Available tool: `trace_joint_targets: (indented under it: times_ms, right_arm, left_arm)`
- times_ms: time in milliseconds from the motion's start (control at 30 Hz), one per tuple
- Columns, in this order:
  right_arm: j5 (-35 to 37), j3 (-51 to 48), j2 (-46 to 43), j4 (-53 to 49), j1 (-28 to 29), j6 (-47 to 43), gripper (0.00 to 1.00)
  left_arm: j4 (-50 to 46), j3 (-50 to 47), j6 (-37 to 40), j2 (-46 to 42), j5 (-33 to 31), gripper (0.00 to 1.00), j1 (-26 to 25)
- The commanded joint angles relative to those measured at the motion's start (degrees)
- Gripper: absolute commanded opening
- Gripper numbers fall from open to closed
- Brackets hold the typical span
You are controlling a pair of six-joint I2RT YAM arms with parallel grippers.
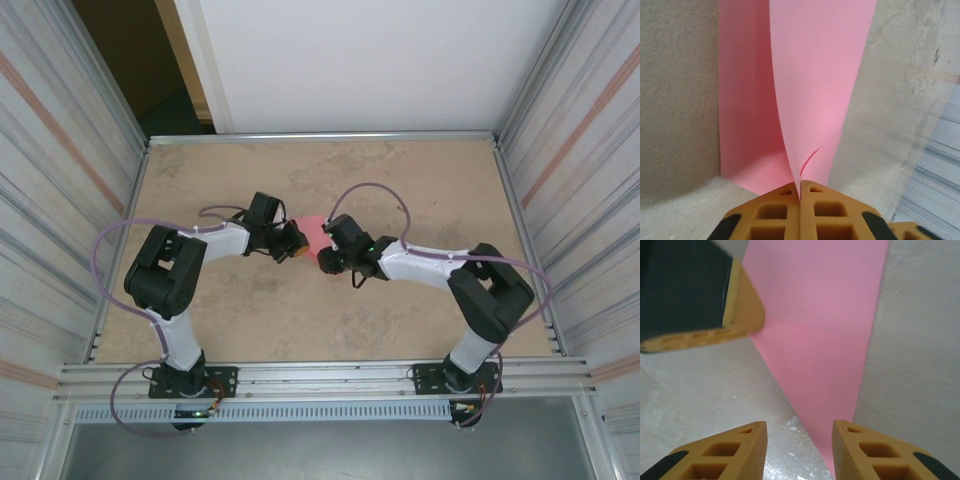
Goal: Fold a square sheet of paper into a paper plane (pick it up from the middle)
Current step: Fourth fold the wing at the center of the table.
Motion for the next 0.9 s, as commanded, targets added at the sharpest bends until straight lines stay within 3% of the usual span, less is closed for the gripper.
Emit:
trace_joint_targets:
  times_ms: [0, 867]
  right_arm:
    - [4.0, 2.2, 3.2, 0.7, 0.8, -5.0, 0.37]
    - [8.4, 3.7, 8.7, 2.0, 2.5, -10.2, 0.34]
  left_arm:
    - [-4.1, 1.6, -1.1, -1.9, -2.5, 0.05, -0.3]
    - [-7.1, 3.6, -2.6, -2.7, -2.1, 0.06, -0.4]
